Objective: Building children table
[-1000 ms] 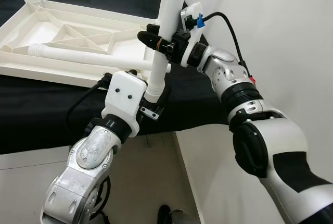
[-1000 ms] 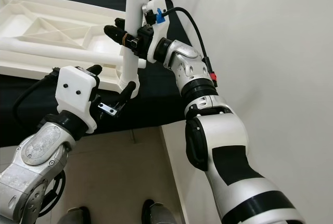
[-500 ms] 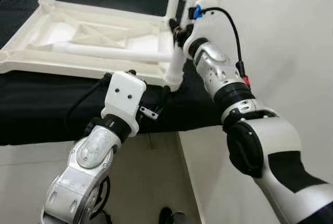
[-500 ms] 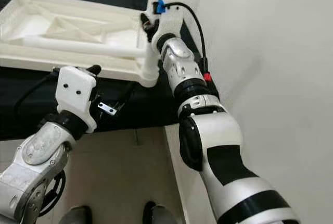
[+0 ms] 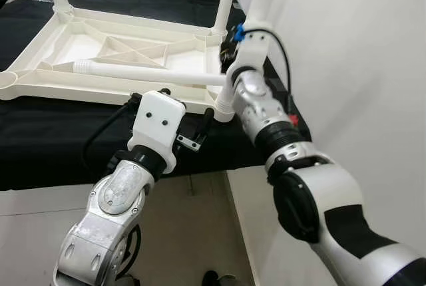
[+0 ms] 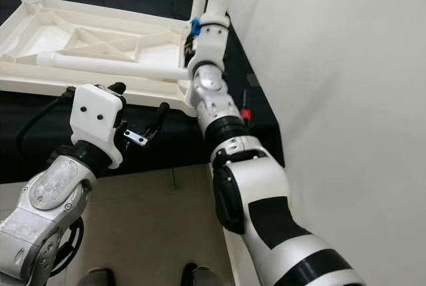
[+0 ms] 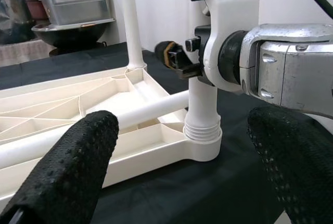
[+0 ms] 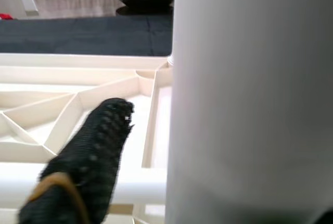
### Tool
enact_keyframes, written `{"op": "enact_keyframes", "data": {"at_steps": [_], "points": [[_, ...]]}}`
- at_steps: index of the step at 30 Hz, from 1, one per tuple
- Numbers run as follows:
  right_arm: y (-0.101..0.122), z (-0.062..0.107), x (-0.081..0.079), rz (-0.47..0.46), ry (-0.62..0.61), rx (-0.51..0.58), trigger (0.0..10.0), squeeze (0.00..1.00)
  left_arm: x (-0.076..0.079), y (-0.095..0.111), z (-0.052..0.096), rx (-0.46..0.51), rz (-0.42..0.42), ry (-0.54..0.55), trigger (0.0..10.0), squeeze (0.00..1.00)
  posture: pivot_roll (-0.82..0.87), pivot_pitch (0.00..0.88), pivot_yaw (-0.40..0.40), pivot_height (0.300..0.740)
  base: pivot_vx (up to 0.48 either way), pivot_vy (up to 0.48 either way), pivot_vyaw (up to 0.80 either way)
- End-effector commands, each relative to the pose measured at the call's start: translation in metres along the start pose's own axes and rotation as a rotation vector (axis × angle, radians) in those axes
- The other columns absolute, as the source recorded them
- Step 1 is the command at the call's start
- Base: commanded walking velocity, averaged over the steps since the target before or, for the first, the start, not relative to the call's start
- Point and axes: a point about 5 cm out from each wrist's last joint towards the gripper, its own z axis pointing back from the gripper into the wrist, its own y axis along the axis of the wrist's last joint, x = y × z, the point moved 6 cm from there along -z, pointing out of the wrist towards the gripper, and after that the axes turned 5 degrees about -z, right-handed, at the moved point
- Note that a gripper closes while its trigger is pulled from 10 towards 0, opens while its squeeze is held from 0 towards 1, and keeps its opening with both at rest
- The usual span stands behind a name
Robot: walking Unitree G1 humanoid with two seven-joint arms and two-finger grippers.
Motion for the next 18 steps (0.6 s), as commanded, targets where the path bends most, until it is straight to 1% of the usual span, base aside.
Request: {"op": "enact_keyframes", "data": {"at_steps": [1, 3, 4, 5, 6, 7, 10, 14, 15, 16, 17, 18], "points": [[0.009, -0.001, 0.002, 0.007, 0.003, 0.039, 10.0, 1.0, 0.003, -0.004, 0.0, -0.01, 0.003, -0.003, 10.0, 0.0, 0.07, 0.157, -0.175, 0.74, 0.0, 0.0, 0.0], [0.017, -0.001, 0.005, 0.047, -0.005, 0.083, 10.0, 1.0, 0.003, -0.004, 0.0, -0.01, 0.004, -0.003, 10.0, 0.0, 0.07, 0.158, -0.175, 0.74, 0.0, 0.0, 0.0], [0.021, 0.0, 0.009, 0.065, -0.027, 0.11, 10.0, 1.0, 0.003, -0.004, 0.0, -0.01, 0.006, -0.003, 10.0, 0.0, 0.07, 0.158, -0.175, 0.74, 0.0, 0.0, 0.0], [0.021, 0.0, 0.009, 0.065, -0.027, 0.11, 10.0, 1.0, 0.003, -0.004, 0.0, -0.01, 0.006, -0.003, 10.0, 0.0, 0.07, 0.158, -0.175, 0.74, 0.0, 0.0, 0.0], [0.022, 0.001, 0.012, 0.093, -0.03, 0.129, 10.0, 0.0, 0.003, -0.004, 0.0, -0.01, 0.006, -0.002, 10.0, 0.0, 0.07, 0.159, -0.173, 0.74, 0.0, 0.0, 0.0], [0.023, 0.001, 0.014, 0.108, -0.03, 0.14, 10.0, 0.0, 0.003, -0.004, 0.0, -0.01, 0.007, -0.001, 10.0, 0.0, 0.07, 0.159, -0.173, 0.74, 0.0, 0.0, 0.0], [0.013, 0.002, 0.03, 0.091, -0.06, 0.116, 10.0, 0.0, 0.003, -0.004, 0.0, -0.011, 0.006, -0.004, 10.0, 0.0, 0.07, 0.159, -0.172, 0.74, 0.0, 0.0, 0.0], [0.009, 0.002, 0.033, 0.074, -0.059, 0.104, 10.0, 0.0, 0.003, -0.004, 0.0, -0.011, 0.005, -0.005, 10.0, 0.0, 0.06, 0.16, -0.168, 0.74, 0.0, 0.0, 0.0], [0.007, 0.003, 0.037, 0.073, -0.067, 0.101, 10.0, 0.0, 0.003, -0.004, 0.0, -0.011, 0.004, -0.006, 10.0, 0.0, 0.06, 0.16, -0.168, 0.74, 0.0, 0.0, 0.0], [0.004, 0.004, 0.039, 0.037, -0.053, 0.099, 10.0, 0.0, 0.003, -0.004, 0.0, -0.01, 0.004, -0.006, 10.0, 0.0, 0.06, 0.16, -0.17, 0.74, 0.0, 0.0, 0.0], [0.004, 0.004, 0.039, 0.037, -0.053, 0.099, 10.0, 0.0, 0.003, -0.004, 0.0, -0.01, 0.004, -0.006, 10.0, 0.0, 0.06, 0.16, -0.17, 0.74, 0.0, 0.0, 0.0], [0.004, 0.005, 0.043, 0.035, -0.051, 0.11, 10.0, 0.0, 0.003, -0.004, 0.0, -0.01, 0.004, -0.005, 10.0, 0.0, 0.06, 0.16, -0.17, 0.74, 0.0, 0.0, 0.0]]}}
